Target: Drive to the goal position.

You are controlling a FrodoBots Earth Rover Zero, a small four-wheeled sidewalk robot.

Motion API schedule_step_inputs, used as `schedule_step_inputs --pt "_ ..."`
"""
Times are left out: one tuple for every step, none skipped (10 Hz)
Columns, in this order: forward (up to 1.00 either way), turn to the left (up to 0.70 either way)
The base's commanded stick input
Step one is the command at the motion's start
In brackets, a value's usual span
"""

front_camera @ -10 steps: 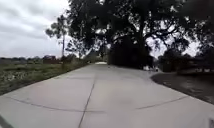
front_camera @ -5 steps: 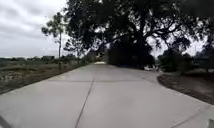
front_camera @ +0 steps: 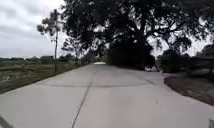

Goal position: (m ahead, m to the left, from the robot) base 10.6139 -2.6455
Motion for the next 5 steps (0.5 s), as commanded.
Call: schedule_step_inputs --pt "0.85 0.34" --pt "0.85 0.34" --pt "0.85 0.18" --pt "0.85 0.00" --pt "0.85 0.00"
